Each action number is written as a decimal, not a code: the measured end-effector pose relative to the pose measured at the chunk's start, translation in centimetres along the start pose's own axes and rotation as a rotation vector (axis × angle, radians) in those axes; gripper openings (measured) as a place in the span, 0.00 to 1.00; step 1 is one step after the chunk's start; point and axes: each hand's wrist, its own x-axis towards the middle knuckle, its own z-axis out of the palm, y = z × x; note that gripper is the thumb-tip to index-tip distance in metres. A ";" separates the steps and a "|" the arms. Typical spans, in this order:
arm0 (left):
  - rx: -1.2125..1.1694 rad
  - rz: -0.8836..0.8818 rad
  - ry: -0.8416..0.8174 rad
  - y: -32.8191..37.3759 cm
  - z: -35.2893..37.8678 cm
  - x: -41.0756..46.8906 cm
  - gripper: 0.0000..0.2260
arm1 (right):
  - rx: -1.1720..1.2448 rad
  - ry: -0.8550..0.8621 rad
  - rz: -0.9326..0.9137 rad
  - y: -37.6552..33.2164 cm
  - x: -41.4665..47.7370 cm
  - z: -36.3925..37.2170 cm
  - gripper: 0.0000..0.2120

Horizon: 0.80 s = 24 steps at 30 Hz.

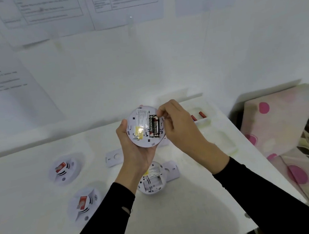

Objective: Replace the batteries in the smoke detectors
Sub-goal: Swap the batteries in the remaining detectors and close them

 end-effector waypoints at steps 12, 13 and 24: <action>0.062 -0.058 0.014 -4.8 2.3 1.7 0.27 | 0.057 -0.224 0.112 4.6 -0.8 -5.0 0.09; 0.063 -0.056 0.012 -5.3 2.4 1.8 0.27 | 0.067 -0.265 0.115 5.0 -0.8 -5.6 0.10; 0.083 -0.032 0.029 -8.2 3.1 2.4 0.24 | 0.084 -0.300 0.105 7.6 -0.8 -7.4 0.04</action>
